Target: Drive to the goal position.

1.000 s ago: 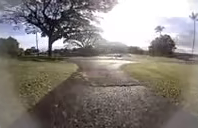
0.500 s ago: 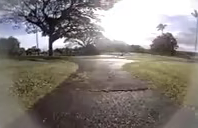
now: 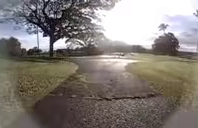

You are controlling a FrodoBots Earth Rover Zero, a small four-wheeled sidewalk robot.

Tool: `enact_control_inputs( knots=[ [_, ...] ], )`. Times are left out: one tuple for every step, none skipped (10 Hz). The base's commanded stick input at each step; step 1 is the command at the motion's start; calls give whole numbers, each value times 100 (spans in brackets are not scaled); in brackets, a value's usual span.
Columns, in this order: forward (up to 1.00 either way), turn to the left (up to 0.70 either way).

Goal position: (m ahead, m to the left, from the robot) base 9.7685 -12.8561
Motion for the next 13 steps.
enact_control_inputs(
  knots=[
    [60, 0],
    [60, 0],
    [60, 0],
    [60, 0],
    [60, 0],
    [60, 0],
    [60, 0],
    [60, 0],
    [60, 0],
    [60, 0],
    [60, 0],
    [60, 0],
    [60, 0]
  ],
)
